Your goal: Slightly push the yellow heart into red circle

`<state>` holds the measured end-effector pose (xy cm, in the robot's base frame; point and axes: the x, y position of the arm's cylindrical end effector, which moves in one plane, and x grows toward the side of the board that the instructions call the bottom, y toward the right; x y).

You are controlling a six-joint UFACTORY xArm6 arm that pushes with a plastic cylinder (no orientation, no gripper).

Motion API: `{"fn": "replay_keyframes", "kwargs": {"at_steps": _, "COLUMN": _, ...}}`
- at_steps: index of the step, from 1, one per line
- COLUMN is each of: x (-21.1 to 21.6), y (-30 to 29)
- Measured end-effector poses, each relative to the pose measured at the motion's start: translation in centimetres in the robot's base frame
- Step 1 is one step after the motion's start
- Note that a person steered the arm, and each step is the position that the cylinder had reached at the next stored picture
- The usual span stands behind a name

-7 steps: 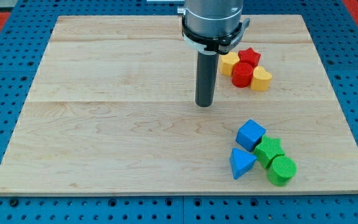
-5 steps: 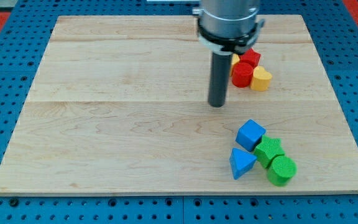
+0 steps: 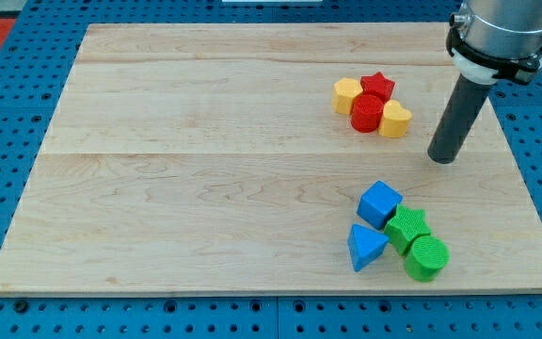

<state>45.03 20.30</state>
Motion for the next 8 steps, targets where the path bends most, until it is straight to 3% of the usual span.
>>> {"fn": "replay_keyframes", "kwargs": {"at_steps": 8, "x": -1.2, "y": 2.0}}
